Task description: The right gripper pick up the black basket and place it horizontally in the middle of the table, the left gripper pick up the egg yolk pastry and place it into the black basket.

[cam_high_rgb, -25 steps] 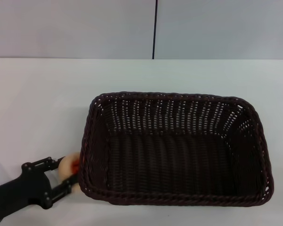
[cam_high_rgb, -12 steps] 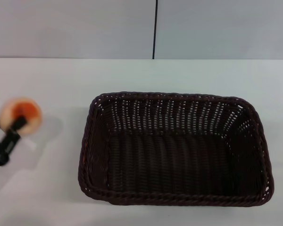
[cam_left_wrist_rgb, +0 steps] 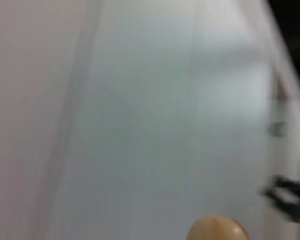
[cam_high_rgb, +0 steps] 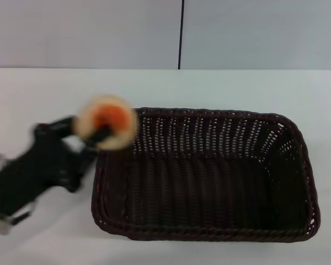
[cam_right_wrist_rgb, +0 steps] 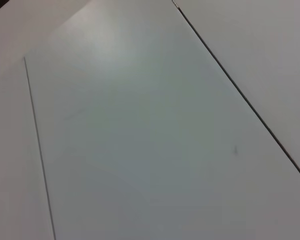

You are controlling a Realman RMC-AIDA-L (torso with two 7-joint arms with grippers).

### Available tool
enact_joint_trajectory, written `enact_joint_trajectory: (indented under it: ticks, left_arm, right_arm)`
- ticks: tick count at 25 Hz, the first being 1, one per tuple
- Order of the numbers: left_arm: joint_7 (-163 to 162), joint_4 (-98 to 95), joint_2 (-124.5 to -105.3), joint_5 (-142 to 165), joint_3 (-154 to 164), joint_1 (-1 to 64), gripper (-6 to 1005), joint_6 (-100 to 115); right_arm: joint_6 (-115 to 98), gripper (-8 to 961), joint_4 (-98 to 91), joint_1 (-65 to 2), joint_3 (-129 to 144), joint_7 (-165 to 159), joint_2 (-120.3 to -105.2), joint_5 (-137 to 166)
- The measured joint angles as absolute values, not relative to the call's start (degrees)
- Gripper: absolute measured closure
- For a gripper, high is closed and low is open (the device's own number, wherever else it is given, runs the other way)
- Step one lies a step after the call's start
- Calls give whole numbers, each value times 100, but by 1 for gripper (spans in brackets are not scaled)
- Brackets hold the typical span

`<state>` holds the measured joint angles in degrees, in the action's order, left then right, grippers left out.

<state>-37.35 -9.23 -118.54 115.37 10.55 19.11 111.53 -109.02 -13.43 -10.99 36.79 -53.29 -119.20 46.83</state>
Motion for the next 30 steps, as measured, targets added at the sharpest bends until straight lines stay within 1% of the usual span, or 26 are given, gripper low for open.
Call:
enact_joint_trajectory:
  ticks: [1,4,6,9,14,16,17,18,19,21,23,26,30]
  left_arm:
    - [-3383,-617,-11866,11540,1588,2140,788,11056]
    - [-3031,-331,-11871,11540,1898,2266,797,10858]
    - [-2757,26,-11873,11540,2035,2351,759,10450]
    - [-2728,65,-11872,11526,2015,2337,703,10325]
    - [-2742,-48,-11833,11477,1691,2141,608,10105]
    - [-2753,-228,-11824,11435,1273,1921,372,10018]
    - [-2753,-228,-11824,11435,1273,1921,345,10018]
    - [-2733,-289,-11824,11411,670,1713,319,9949]
    - [-2733,-289,-11824,11411,670,1713,292,9949]
    - [-2685,-306,-11828,11407,-326,1415,239,9845]
    - [-2640,-290,-11833,11408,-697,1296,186,9813]
    - [-2313,-212,-11845,11407,-1591,1027,186,9716]
    - [-2150,-80,-11854,11407,-2126,902,186,9485]
  right_arm:
    - [-10951,269,-1268,-1120,3678,-5325,-11918,4683]
    - [-10971,269,-1229,-1119,3676,-5320,-11916,4683]
    - [-10979,269,-1225,-1097,3675,-5318,-11916,4683]
    - [-10982,270,-1223,-1079,3672,-5317,-11917,4683]
    - [-10950,270,-1210,-1074,3664,-5262,-11918,4683]
    - [-10954,270,-1158,-1085,3663,-5070,-11918,4683]
    - [-10954,271,-1158,-1085,3663,-5070,-11918,4683]
    - [-10976,271,-1063,-1104,3634,-4811,-11918,4683]
    - [-10977,271,-1000,-1112,3591,-4693,-11918,4683]
    - [-10962,271,-871,-1131,3492,-4496,-11918,4684]
    - [-10936,271,-687,-1162,3349,-4231,-11917,4685]
    - [-10843,271,-340,-1237,3032,-3791,-11916,4685]
    - [-10623,271,-108,-1319,2779,-3579,-11921,4685]
